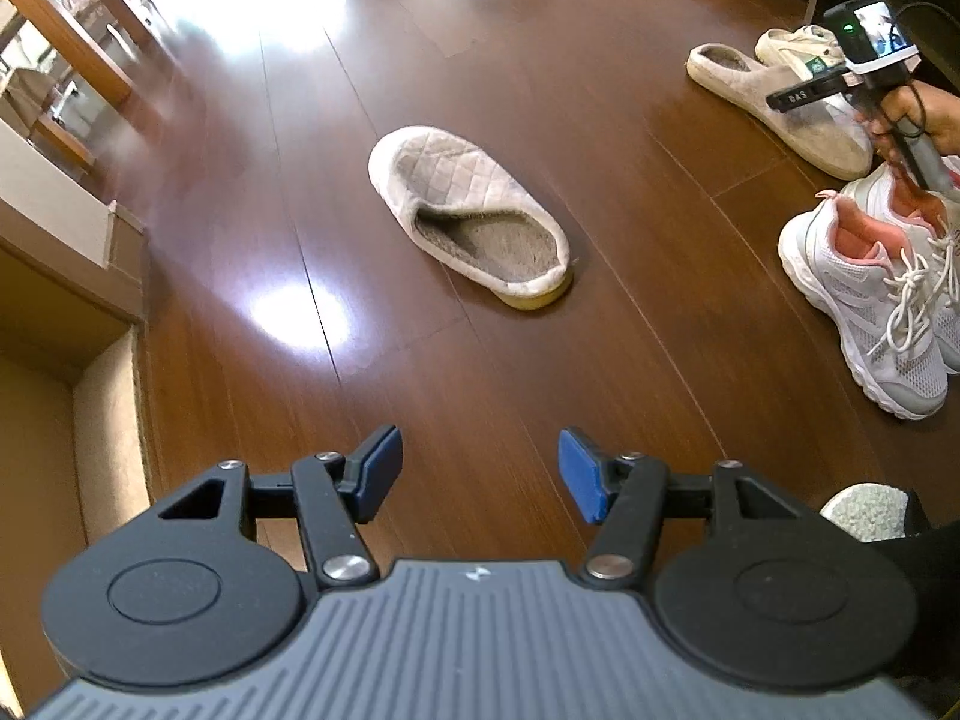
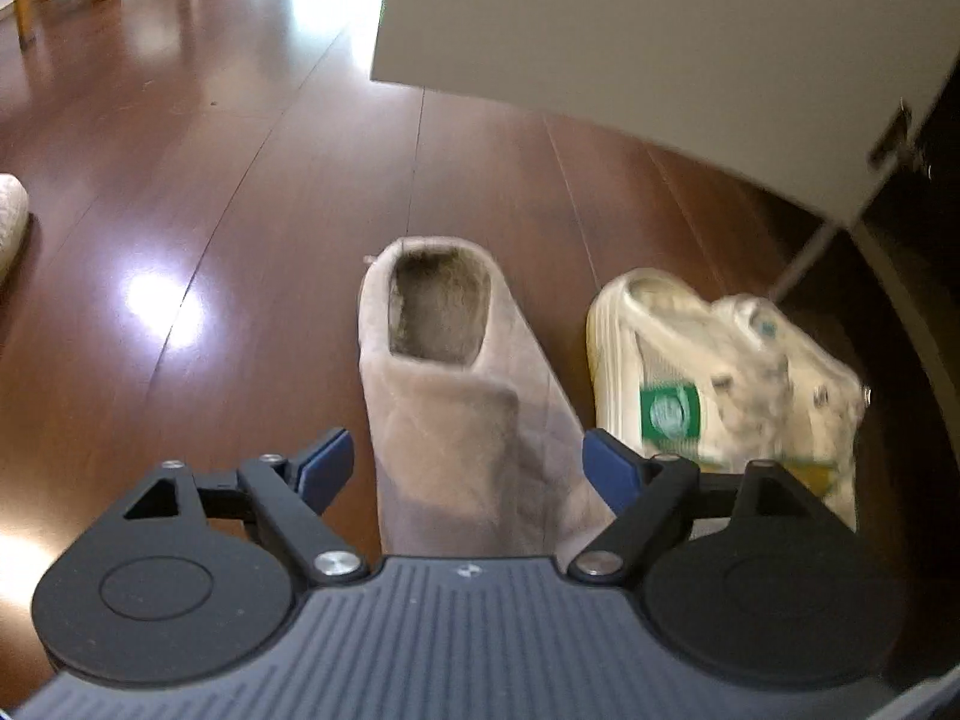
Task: Organize scattered shoes
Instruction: 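Carry the slipper beside the green-tag sneakers and open the right tool, then grasp the second beige quilted slipper with the left tool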
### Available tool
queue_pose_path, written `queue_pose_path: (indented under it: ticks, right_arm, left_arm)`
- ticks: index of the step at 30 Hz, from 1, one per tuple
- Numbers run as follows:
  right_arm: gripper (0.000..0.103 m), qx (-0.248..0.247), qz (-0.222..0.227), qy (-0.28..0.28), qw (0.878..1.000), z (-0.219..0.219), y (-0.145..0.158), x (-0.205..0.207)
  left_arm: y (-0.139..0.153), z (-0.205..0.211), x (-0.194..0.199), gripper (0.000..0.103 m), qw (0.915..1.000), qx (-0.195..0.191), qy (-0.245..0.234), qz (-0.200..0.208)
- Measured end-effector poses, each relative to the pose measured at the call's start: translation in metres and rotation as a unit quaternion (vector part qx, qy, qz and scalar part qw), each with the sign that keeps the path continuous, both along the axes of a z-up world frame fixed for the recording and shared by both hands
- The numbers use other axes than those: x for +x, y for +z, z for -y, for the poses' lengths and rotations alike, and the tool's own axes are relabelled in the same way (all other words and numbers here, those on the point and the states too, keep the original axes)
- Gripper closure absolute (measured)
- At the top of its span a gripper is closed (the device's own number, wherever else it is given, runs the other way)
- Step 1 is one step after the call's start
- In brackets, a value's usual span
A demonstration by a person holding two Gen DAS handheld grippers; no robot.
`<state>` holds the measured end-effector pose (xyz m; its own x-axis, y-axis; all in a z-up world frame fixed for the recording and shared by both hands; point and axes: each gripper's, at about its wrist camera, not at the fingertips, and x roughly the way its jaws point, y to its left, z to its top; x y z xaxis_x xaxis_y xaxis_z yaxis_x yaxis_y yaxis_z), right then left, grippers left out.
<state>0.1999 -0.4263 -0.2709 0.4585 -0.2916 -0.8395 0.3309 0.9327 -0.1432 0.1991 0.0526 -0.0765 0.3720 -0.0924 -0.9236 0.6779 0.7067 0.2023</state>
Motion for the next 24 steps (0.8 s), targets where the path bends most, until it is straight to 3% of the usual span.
queue_pose_path:
  ticks: [2, 4, 10, 11, 12, 14, 16, 19, 21, 24]
  right_arm:
    - [0.084, 0.004, -0.018, 0.028, 0.999, -0.005, -0.002, -0.011]
    - [0.087, -0.004, -0.017, 0.025, 1.000, -0.006, -0.009, -0.011]
    - [0.086, 0.035, 0.002, -0.029, 0.999, 0.004, -0.014, -0.001]
    - [0.080, 0.047, 0.007, -0.041, 0.998, 0.006, -0.014, -0.003]
    - [0.062, 0.053, 0.008, -0.049, 0.997, 0.008, -0.015, 0.000]
    - [0.045, 0.053, -0.011, -0.080, 0.995, 0.012, -0.008, -0.009]
    - [0.042, 0.047, 0.027, -0.084, 0.995, 0.007, 0.017, -0.037]
    - [0.026, 0.045, 0.108, -0.107, 0.987, -0.009, 0.071, -0.093]
    - [0.016, 0.062, 0.146, -0.120, 0.980, -0.011, 0.092, -0.117]
    - [0.015, 0.091, 0.184, -0.140, 0.969, -0.002, 0.130, -0.150]
  left_arm:
    - [0.002, 0.000, -0.002, 0.041, 1.0000, -0.002, -0.002, 0.004]
    - [0.002, 0.000, -0.001, 0.041, 1.0000, -0.002, 0.000, 0.006]
    - [0.002, 0.001, 0.000, 0.041, 1.0000, -0.003, 0.004, -0.001]
    - [0.002, 0.002, 0.000, 0.041, 1.0000, -0.003, 0.006, -0.005]
    - [0.002, 0.004, 0.001, 0.041, 0.9999, -0.006, 0.009, -0.010]
    - [0.003, 0.007, 0.002, 0.041, 0.9996, -0.015, 0.015, -0.018]
    - [0.003, 0.012, 0.007, 0.036, 0.9988, -0.026, 0.032, -0.028]
    - [-0.005, 0.018, 0.017, 0.033, 0.9952, -0.054, 0.064, -0.050]
    - [-0.017, 0.024, 0.029, 0.033, 0.9895, -0.081, 0.094, -0.074]
    - [-0.049, 0.044, 0.062, 0.033, 0.9751, -0.120, 0.162, -0.092]
